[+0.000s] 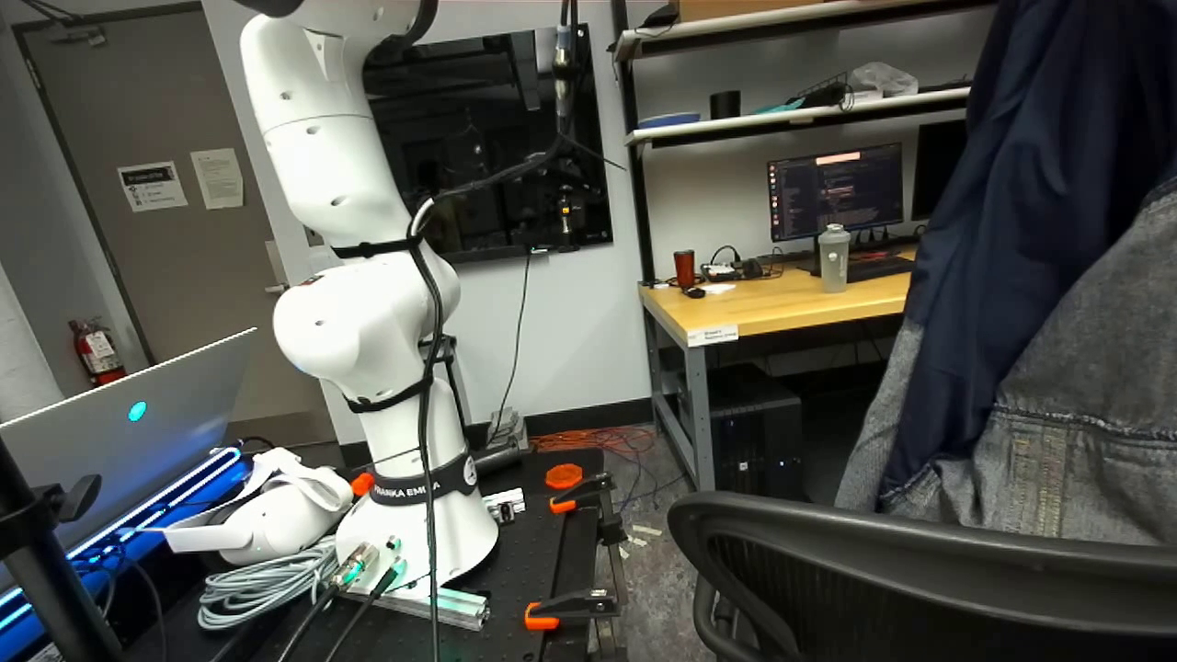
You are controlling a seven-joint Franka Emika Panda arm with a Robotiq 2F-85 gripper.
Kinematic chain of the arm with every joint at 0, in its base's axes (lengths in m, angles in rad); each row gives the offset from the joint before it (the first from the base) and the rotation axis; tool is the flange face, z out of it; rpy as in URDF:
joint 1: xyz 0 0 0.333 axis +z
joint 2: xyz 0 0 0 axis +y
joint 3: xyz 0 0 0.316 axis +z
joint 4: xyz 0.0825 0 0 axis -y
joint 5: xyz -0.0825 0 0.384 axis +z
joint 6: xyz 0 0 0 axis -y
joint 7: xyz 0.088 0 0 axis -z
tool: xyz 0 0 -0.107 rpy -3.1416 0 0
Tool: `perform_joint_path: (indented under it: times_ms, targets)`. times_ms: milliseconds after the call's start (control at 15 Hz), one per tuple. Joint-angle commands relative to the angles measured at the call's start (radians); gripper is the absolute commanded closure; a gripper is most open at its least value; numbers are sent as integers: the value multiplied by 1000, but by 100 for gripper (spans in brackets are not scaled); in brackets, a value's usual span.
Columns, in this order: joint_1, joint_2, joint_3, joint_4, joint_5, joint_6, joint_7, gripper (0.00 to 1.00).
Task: Put the jeans on the backrest of the chair
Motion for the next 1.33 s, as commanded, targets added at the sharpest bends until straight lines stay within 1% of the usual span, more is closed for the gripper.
perform_joint_path:
  times_ms: [0, 267, 600, 933, 1133, 1200, 1267]
  targets:
    - [-40, 59, -43, 113, 63, -30, -39, 97]
    - [-94, 140, -85, 169, 113, -45, -41, 97]
    - [-208, 264, -119, 252, 197, -67, -33, 97]
    - [-350, 413, -120, 354, 263, -134, -23, 97]
    - [-421, 504, -106, 417, 258, -171, -9, 97]
    - [-438, 528, -99, 435, 249, -181, -6, 63]
    - [-449, 548, -91, 448, 232, -187, -14, 60]
